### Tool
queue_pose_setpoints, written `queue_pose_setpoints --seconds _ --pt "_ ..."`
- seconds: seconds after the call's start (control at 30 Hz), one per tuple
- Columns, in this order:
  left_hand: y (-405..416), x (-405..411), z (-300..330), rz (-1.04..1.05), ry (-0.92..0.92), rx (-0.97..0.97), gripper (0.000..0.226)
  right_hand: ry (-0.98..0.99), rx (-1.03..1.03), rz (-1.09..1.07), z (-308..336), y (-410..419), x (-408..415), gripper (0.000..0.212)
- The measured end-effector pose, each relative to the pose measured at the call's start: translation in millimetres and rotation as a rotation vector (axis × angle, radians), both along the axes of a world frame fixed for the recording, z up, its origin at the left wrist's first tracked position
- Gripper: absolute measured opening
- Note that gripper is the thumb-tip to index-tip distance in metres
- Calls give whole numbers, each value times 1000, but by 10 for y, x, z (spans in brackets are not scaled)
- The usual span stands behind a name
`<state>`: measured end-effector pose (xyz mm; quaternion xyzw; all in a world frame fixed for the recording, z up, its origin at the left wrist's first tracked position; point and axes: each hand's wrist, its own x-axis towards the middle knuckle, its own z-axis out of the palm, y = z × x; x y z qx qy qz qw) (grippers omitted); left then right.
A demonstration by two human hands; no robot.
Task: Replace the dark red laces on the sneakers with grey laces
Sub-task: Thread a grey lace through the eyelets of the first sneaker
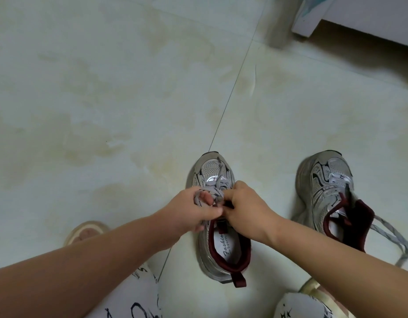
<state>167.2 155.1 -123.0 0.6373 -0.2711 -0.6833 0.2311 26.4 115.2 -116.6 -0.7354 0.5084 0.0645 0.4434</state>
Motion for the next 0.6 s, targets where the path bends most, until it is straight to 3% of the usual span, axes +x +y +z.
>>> queue_pose_setpoints --seconds 0.17,0.33,0.47,0.6 --pt "21 14 -3 -13 -41 -44 24 66 -18 57 194 -122 -33 30" --pt "29 13 10 4 -37 -39 20 19 -17 85 375 -215 -78 14" --pt "35 -9 30 -3 -132 -95 18 225 -242 230 191 33 30 23" --pt "40 0 26 5 -159 -102 19 142 -326 174 106 89 20 25"
